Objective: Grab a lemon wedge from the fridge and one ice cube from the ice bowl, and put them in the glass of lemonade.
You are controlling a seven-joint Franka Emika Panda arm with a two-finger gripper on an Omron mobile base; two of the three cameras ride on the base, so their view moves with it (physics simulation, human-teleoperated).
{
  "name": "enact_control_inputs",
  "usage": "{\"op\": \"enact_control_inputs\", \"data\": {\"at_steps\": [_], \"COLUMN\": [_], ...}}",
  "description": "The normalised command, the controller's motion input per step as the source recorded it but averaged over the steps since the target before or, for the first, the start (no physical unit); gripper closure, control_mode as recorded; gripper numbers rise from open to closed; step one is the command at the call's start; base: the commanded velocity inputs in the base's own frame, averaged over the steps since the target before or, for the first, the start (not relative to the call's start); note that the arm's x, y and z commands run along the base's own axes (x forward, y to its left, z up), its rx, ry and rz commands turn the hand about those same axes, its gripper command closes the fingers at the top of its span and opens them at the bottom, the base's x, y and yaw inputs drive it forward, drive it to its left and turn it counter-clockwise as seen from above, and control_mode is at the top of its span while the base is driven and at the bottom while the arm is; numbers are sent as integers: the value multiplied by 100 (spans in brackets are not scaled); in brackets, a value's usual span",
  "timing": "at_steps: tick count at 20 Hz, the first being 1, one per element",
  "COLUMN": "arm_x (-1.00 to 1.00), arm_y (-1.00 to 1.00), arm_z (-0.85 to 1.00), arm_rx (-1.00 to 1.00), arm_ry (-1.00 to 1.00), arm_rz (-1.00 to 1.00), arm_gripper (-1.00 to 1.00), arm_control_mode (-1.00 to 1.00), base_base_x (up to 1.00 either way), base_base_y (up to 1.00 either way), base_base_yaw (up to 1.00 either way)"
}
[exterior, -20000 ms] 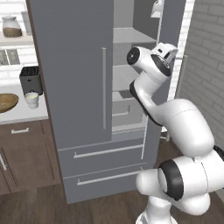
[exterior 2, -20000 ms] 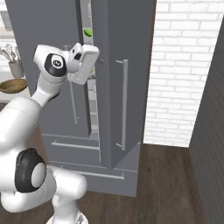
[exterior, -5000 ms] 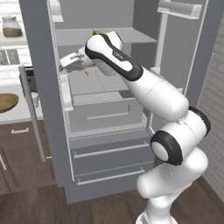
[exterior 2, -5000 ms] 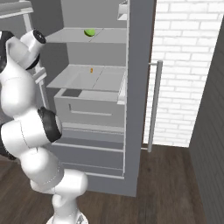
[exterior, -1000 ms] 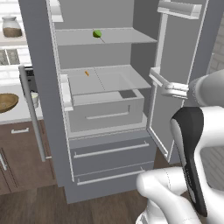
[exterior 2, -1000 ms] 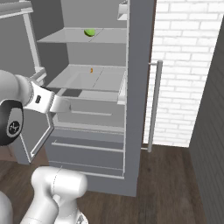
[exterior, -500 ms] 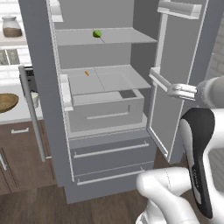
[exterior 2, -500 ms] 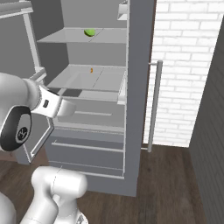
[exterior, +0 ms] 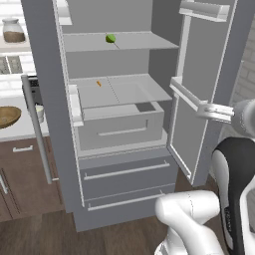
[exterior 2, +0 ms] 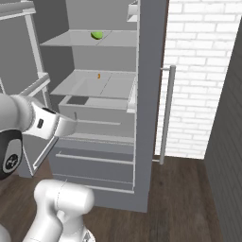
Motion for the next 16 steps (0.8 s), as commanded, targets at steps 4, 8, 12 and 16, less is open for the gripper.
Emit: {"op": "enact_control_inputs", "data": {"at_steps": [4,8,12,16], "arm_x": [13,0,-3,-2], "arm_y": [28,0,0,0], "arm_z": [0,0,0,0], "arm_rx": [0,0,0,0], "arm_ry": [0,0,0,0], "arm_rz": [0,0,0,0], "arm_gripper": [-100,-100,-100,-100], "arm_control_mode": [-100,-100,-100,-100], "base_base_x": [0,0,0,0], "base_base_y": [0,0,0,0], "base_base_yaw": [0,0,0,0]}}
